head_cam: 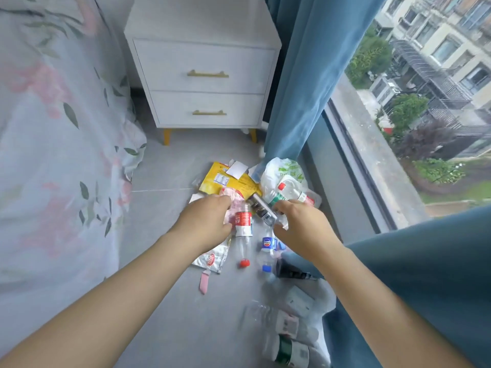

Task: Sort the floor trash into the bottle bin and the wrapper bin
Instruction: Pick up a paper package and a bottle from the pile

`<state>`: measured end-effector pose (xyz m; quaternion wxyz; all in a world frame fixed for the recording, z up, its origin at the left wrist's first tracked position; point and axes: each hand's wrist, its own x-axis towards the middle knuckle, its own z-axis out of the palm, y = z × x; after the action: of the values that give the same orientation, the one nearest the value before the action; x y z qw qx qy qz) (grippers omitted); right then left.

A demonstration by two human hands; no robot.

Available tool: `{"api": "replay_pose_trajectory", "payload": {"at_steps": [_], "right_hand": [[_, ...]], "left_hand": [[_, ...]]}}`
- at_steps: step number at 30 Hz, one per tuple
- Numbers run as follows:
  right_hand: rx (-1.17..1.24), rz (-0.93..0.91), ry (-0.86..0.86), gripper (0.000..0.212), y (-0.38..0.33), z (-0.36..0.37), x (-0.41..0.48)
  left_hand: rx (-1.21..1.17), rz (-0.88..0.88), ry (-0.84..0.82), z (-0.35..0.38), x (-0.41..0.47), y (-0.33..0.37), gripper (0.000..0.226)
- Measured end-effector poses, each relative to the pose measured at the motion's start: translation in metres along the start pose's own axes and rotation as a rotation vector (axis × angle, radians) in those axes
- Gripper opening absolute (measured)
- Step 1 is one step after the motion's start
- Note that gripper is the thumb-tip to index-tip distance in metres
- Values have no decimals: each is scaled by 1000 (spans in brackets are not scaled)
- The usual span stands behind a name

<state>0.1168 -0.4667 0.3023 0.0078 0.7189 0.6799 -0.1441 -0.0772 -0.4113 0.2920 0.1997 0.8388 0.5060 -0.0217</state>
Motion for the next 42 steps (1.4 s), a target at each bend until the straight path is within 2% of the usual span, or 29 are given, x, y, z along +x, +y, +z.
{"api": "replay_pose_trajectory", "payload": {"at_steps": [5, 9, 16, 25, 28, 34, 39, 42], "right_hand": [[-37, -40, 50, 32, 14, 102, 29], [-83, -78, 68, 33, 20, 161, 42], [-162, -169, 84, 31, 17, 208, 46], [-245, -190, -136, 40, 30, 269, 20], [-247, -187, -154, 38, 30, 275, 17], [-229, -193, -157, 38, 33, 284, 23], [-209, -166, -183, 40, 45, 292, 28], [-193, -155, -193, 40, 51, 297, 31]], "left_hand": [[48, 2, -4, 102, 26, -46, 26], [100, 44, -1, 154, 37, -72, 26], [214, 27, -56, 200, 35, -109, 32], [207, 1, -220, 266, -1, -132, 36], [210, 22, -191, 279, -4, -135, 48], [256, 77, -144, 308, 14, -137, 91], [348, -13, -240, 328, 32, -143, 128], [353, -65, -288, 342, 38, -154, 135]]}}
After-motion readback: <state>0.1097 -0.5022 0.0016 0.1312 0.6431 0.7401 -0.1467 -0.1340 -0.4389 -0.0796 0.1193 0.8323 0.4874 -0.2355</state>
